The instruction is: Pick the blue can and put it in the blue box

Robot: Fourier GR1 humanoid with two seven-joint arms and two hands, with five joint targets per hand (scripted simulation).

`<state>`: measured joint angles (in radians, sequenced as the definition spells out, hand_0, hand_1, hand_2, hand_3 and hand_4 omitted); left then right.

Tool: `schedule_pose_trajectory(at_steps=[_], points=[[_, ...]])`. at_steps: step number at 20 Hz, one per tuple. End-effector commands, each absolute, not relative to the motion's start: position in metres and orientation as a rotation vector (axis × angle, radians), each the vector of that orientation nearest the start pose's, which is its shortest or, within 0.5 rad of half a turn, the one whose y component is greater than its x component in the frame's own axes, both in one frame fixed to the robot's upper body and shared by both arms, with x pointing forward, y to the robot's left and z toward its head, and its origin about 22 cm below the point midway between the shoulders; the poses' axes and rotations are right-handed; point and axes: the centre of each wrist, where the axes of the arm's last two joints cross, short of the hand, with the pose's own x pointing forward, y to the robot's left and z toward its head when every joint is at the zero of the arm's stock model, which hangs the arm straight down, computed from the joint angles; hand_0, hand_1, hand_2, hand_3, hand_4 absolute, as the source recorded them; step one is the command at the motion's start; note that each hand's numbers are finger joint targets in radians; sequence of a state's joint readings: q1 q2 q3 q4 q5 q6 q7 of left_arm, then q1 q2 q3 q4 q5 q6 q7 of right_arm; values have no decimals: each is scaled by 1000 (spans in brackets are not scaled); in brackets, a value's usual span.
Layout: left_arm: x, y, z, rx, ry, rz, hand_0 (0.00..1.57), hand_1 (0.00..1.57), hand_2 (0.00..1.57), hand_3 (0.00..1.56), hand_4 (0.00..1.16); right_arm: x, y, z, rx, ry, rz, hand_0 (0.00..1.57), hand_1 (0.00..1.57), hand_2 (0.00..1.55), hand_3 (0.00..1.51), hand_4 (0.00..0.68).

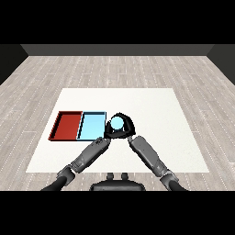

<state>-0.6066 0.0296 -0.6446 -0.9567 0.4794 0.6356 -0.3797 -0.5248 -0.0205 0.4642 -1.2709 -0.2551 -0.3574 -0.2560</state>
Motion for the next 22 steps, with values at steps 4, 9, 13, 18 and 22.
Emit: schedule_pose_trajectory(at_steps=[4, 9, 13, 18, 22], points=[[314, 53, -8, -17, -1730, -102, 1571, 1571, 1559, 1466, 1138, 308, -66, 50, 248, -1895, 222, 0, 0, 0, 0, 0], [304, 47, -15, -15, -1743, -103, 1571, 1571, 1561, 1468, 1137, 302, -69, 40, 263, -1875, 239, 0, 0, 0, 0, 0], [320, 59, -8, -27, -1712, -85, 1571, 1571, 1569, 1480, 1145, 312, -59, 61, 236, -1899, 245, 0, 0, 0, 0, 0], [338, 64, -8, 8, -1723, -101, 1571, 1571, 1571, 1493, 1147, 314, -100, 54, 181, -1918, 133, 0, 0, 0, 0, 0], [303, 71, -36, 12, -1687, -53, 1571, 1571, 1571, 1490, 1142, 325, -131, 74, 307, -1898, -37, 0, 0, 0, 0, 0]])
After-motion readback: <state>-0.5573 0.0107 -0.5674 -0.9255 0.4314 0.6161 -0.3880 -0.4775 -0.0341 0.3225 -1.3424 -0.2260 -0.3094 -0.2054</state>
